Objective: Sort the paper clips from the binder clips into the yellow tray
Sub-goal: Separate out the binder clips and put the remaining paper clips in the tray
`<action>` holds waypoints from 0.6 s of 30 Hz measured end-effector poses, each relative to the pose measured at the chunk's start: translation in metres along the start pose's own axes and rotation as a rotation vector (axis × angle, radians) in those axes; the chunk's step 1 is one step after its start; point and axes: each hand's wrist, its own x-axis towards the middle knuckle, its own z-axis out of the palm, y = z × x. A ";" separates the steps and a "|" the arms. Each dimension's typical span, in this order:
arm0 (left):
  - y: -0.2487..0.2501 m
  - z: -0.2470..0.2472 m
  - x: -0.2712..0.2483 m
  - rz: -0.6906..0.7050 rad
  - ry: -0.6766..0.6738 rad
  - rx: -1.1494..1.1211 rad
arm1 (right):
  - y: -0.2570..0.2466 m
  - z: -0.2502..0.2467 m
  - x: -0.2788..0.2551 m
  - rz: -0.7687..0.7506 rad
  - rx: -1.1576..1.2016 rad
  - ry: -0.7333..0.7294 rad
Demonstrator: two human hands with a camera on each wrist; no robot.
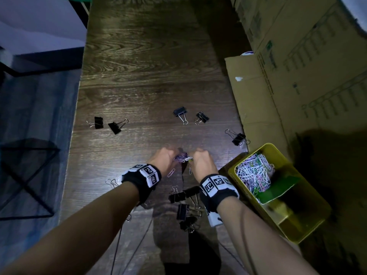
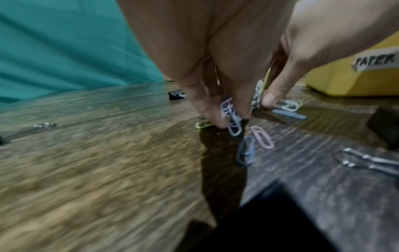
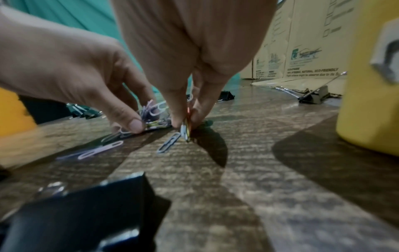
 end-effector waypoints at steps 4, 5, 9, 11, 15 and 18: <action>-0.010 -0.008 0.000 -0.155 0.075 -0.178 | 0.006 -0.006 0.000 0.116 0.085 0.028; -0.012 -0.010 0.000 -0.201 0.104 -0.214 | 0.007 -0.007 0.000 0.133 0.158 0.059; -0.022 -0.017 0.000 -0.364 0.138 -0.455 | 0.009 -0.010 -0.006 0.203 0.569 0.193; -0.026 -0.021 0.000 -0.414 0.151 -0.675 | 0.010 -0.012 -0.009 0.228 0.782 0.231; -0.015 -0.042 -0.005 -0.354 0.193 -0.977 | 0.012 -0.035 -0.032 0.200 1.155 0.282; 0.020 -0.062 -0.007 -0.226 0.156 -1.104 | 0.023 -0.060 -0.057 0.165 1.326 0.409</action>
